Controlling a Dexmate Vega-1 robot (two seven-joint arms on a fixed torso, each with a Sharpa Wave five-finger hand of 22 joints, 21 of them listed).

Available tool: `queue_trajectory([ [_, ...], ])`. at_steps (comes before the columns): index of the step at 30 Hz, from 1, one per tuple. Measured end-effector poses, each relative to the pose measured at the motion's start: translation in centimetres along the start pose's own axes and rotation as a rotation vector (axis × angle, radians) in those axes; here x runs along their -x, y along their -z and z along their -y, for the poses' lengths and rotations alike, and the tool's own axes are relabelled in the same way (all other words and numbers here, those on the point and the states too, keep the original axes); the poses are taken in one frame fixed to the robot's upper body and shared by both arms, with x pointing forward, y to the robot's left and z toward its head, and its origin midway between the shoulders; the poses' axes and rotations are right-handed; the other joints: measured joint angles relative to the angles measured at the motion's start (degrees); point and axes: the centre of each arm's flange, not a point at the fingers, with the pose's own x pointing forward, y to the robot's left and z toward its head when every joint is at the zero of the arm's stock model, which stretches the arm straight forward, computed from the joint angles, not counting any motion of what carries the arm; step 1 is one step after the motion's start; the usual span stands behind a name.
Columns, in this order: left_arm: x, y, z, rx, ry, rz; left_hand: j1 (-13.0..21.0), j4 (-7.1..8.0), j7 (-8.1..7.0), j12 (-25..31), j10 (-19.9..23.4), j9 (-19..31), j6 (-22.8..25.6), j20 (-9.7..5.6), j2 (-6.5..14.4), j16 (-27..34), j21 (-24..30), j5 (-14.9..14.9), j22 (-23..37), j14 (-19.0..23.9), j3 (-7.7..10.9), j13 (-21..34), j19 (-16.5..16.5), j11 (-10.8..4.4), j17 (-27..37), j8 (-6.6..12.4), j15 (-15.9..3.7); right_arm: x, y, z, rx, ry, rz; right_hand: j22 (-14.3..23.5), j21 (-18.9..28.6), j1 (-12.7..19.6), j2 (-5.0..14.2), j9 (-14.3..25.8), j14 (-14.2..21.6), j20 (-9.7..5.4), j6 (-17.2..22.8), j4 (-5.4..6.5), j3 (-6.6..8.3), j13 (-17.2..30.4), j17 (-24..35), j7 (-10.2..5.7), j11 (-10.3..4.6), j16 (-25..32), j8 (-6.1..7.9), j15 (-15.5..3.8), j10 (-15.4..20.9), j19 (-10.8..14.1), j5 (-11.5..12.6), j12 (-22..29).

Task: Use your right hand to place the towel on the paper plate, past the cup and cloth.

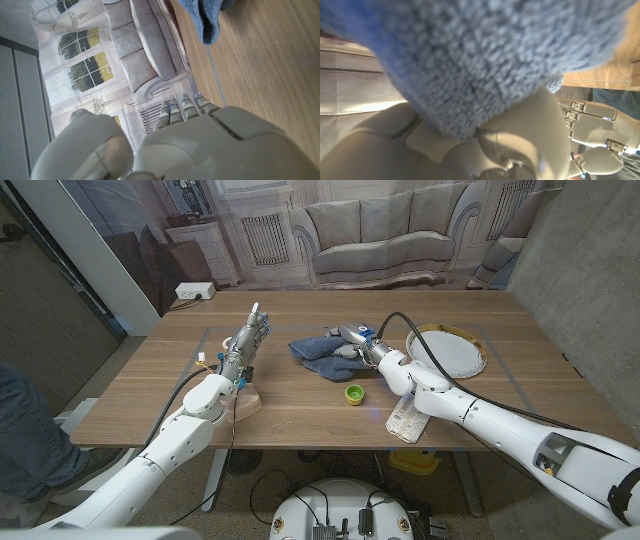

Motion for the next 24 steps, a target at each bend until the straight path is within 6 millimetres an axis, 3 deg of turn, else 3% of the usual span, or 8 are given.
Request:
queue_trajectory([
  [24,-0.1,-0.4,0.2,-0.004,0.003,0.002,0.1,0.0,0.0,0.0,0.0,0.0,0.0,0.0,0.7,0.0,0.0,0.0,0.0,0.0,0.0,0.0,0.0,0.0,0.0,0.0,0.0,0.4,-0.1,3.2,-0.005,0.046,0.013,0.5,1.5,0.4,0.53,0.7,1.6,0.02,2.7,0.99,-0.93,0.2,0.3,0.89,-0.13,-0.1,0.45,-0.21,1.8,0.0,-0.3,0.0],
])
